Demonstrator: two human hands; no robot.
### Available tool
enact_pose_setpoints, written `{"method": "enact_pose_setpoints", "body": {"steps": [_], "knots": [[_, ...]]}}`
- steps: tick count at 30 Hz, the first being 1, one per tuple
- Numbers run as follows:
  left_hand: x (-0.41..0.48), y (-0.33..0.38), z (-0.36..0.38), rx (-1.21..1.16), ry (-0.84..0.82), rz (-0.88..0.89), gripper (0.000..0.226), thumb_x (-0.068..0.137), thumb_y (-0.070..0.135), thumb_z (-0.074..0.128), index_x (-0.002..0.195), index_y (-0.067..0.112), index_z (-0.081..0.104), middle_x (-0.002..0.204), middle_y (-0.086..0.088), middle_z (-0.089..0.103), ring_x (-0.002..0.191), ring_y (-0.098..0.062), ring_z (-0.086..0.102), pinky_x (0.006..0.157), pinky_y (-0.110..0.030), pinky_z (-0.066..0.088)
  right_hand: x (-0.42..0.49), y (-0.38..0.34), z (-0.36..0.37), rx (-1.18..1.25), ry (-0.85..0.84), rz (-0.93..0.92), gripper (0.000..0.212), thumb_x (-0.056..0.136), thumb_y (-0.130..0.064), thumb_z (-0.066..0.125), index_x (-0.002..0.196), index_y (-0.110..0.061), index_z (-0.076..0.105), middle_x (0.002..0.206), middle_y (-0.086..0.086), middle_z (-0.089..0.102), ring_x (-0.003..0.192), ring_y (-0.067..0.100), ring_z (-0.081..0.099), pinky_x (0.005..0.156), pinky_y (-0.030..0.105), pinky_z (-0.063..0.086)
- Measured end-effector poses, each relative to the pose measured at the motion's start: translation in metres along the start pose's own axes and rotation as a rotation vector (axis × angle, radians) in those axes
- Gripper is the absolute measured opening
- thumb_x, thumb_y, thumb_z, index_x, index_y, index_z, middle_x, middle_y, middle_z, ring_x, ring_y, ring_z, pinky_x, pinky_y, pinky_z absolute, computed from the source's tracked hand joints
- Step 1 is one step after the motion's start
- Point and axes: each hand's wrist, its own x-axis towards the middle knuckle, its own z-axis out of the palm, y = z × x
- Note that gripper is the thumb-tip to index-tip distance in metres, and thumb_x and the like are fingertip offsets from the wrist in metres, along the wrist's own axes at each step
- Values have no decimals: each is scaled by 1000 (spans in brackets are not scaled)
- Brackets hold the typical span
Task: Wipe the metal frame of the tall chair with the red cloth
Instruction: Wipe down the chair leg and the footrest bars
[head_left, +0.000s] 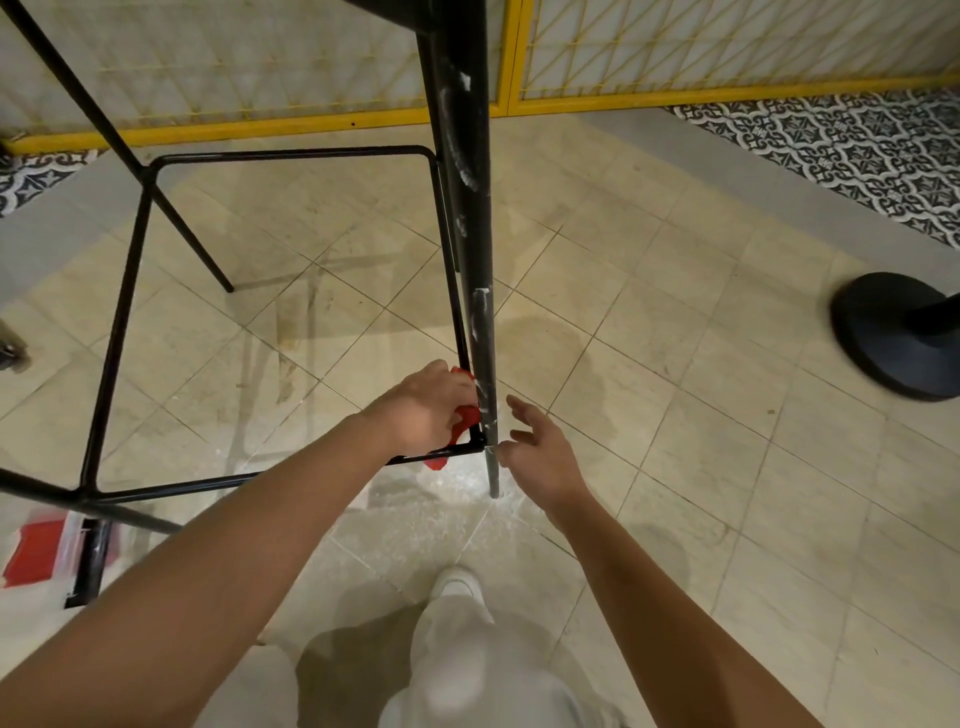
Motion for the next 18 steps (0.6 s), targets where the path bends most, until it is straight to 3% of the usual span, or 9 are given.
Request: {"method": "enact_pose_setpoints", "body": {"steps": [2, 4, 5, 8, 11, 13, 15, 18], "knots": [[-11, 5, 2, -105, -36, -44, 25, 88, 4, 50, 94, 22, 66, 83, 13, 52, 81, -12, 44, 67, -25, 44, -6, -4, -4, 5, -3, 13, 61, 88, -9, 56, 142, -24, 35, 147, -1, 37, 130, 18, 42, 80, 19, 47], [-19, 11, 7, -138, -2, -50, 33, 87, 2, 51, 104, 26, 65, 86, 17, 50, 83, -12, 35, 67, -21, 36, -13, -9, -6, 15, -4, 38, 61, 88, -9, 55, 143, -25, 34, 147, -2, 36, 132, 17, 40, 55, 14, 43], [-25, 14, 9, -130, 31, -55, 35, 88, 3, 51, 111, 26, 64, 93, 16, 53, 85, -12, 31, 70, -21, 34, -16, -11, -7, 23, -2, 45, 61, 88, -9, 55, 143, -26, 34, 147, -2, 36, 132, 17, 39, 49, 13, 41], [-37, 16, 17, -102, 165, -39, 37, 84, 0, 56, 114, 18, 66, 109, 5, 66, 88, -15, 34, 77, -21, 37, -21, -14, -9, 49, 1, 61, 62, 88, -8, 53, 143, -28, 34, 145, -1, 38, 131, 15, 39, 45, 14, 40], [-48, 17, 24, -46, 224, 8, 42, 62, -9, 69, 96, 14, 74, 90, 1, 73, 79, -26, 51, 68, -28, 51, -23, -16, -7, 47, 16, 51, 61, 88, -7, 53, 143, -26, 34, 144, 0, 40, 129, 16, 42, 50, 15, 39], [-53, 15, 26, -26, 219, 26, 46, 51, -11, 72, 91, 14, 76, 83, 2, 73, 74, -27, 53, 60, -33, 54, -24, -16, -4, 38, 15, 31, 61, 88, -6, 52, 143, -25, 34, 144, 1, 40, 128, 17, 43, 63, 15, 41], [-59, 16, 25, 32, 234, 68, 49, 45, -7, 74, 89, 16, 77, 83, 6, 73, 72, -23, 55, 61, -29, 53, -26, -15, -2, 26, 11, 27, 61, 88, -5, 52, 143, -25, 34, 144, 2, 41, 128, 18, 43, 75, 17, 40], [-62, 19, 29, 20, 265, 7, 50, 59, -7, 70, 103, 16, 73, 99, 5, 73, 79, -23, 54, 73, -28, 51, -28, -16, -4, 7, 15, 49, 62, 88, -4, 50, 144, -26, 33, 144, 1, 41, 130, 18, 42, 50, 14, 43]]}}
